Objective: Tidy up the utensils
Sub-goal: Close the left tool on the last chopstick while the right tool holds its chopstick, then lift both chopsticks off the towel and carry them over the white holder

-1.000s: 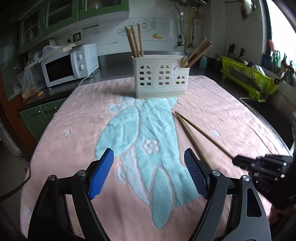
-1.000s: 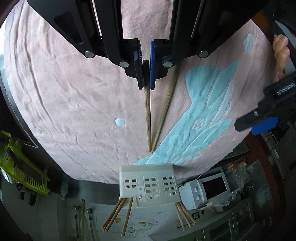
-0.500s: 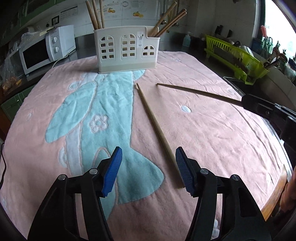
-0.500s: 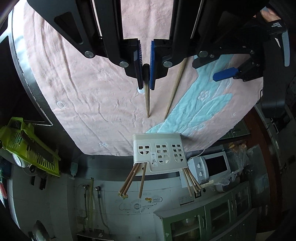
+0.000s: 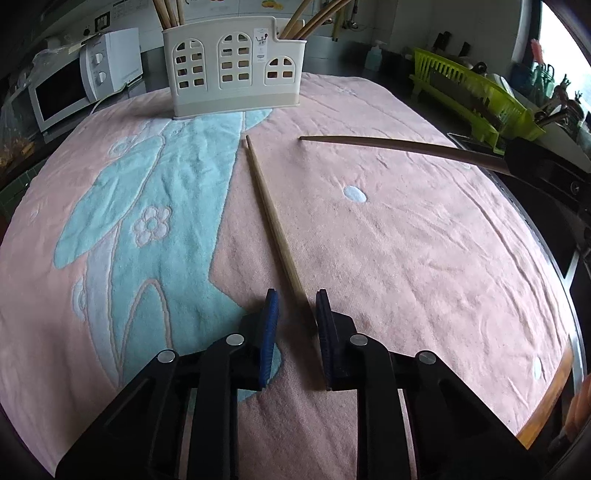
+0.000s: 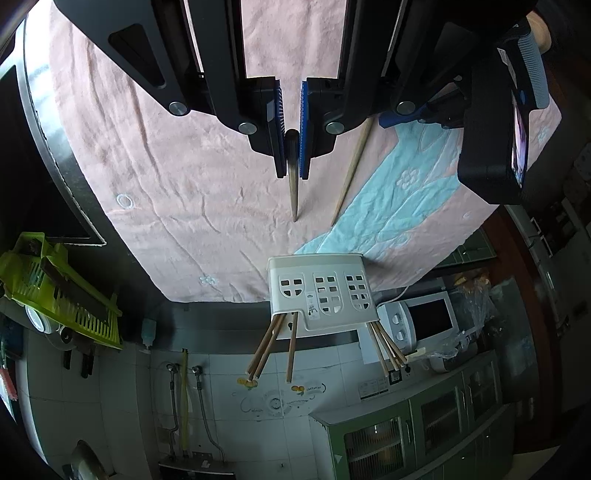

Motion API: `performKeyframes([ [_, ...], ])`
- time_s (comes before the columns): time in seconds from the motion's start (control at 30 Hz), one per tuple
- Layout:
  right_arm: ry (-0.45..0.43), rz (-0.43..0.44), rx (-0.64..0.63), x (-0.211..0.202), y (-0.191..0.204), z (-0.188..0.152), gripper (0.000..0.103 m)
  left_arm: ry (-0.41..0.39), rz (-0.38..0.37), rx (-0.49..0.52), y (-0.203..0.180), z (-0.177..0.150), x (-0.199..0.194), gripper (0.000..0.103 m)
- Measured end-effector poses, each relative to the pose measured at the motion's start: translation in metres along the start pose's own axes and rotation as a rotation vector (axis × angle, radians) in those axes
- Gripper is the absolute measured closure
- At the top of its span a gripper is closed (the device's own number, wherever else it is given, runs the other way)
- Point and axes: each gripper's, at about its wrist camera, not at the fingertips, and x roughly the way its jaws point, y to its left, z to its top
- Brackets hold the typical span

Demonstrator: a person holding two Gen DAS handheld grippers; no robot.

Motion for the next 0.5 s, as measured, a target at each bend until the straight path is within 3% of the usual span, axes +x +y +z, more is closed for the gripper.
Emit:
performKeyframes([
  [0.23, -0.013, -0.004, -0.001, -0.004, 0.0, 0.002, 0.096, 0.016, 0.021, -0.004, 0.011, 0.004, -0.003, 0.097],
  [0.5, -0.03, -0.004, -0.007, -0.008, 0.004, 0.007, 0.096, -0.018, -0.002, -0.044, 0.044, 0.009, -0.015, 0.097],
])
